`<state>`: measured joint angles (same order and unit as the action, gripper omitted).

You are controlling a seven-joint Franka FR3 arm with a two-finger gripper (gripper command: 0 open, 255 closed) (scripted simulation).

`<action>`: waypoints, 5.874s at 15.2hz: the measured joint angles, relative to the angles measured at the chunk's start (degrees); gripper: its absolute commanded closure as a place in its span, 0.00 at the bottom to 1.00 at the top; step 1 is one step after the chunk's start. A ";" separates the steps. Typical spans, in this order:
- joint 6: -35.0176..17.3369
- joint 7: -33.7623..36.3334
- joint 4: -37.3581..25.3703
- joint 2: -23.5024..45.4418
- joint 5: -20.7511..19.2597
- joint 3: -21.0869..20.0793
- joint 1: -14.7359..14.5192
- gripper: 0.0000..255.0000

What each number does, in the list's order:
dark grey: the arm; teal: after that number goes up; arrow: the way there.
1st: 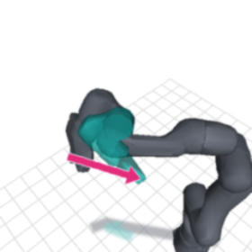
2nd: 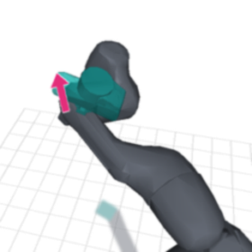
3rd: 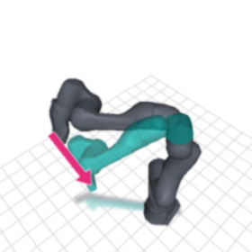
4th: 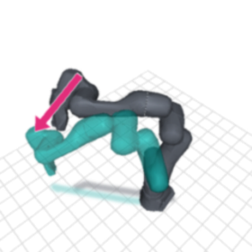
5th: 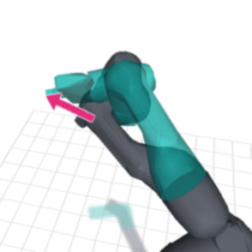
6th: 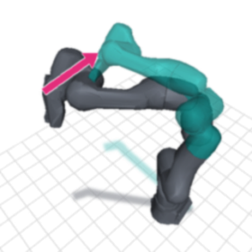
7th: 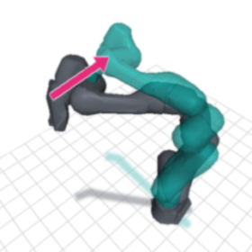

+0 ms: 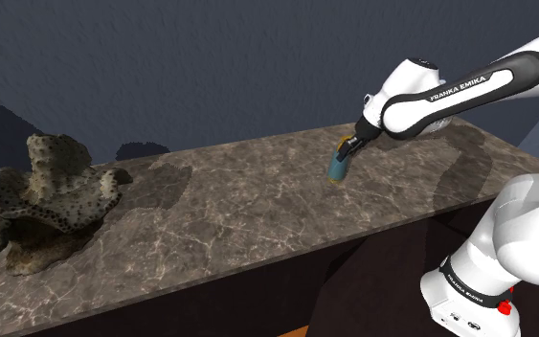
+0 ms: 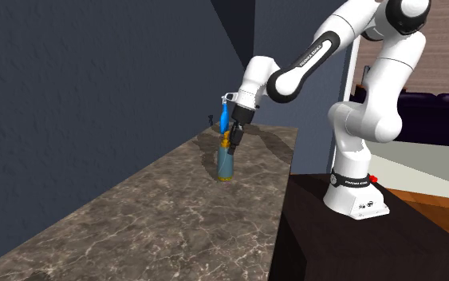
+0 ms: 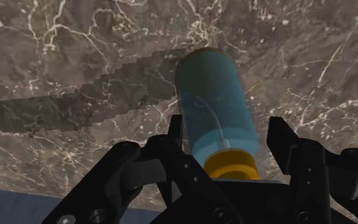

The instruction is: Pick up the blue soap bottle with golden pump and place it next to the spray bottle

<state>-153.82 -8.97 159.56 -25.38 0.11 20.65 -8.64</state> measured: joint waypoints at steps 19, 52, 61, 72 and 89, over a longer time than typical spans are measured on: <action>18.01 3.76 -8.89 -9.18 -2.11 -3.99 2.36 1.00; 44.00 6.23 -33.77 -10.37 -1.34 -6.88 1.69 1.00; 47.69 -0.84 -40.53 -7.17 -1.75 -0.49 2.51 1.00; 50.12 -17.87 -52.60 3.61 1.22 15.41 2.43 1.00; 72.27 -50.94 -98.01 50.66 40.87 34.66 27.32 1.00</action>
<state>-81.55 -59.92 61.55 25.28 40.98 55.31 18.68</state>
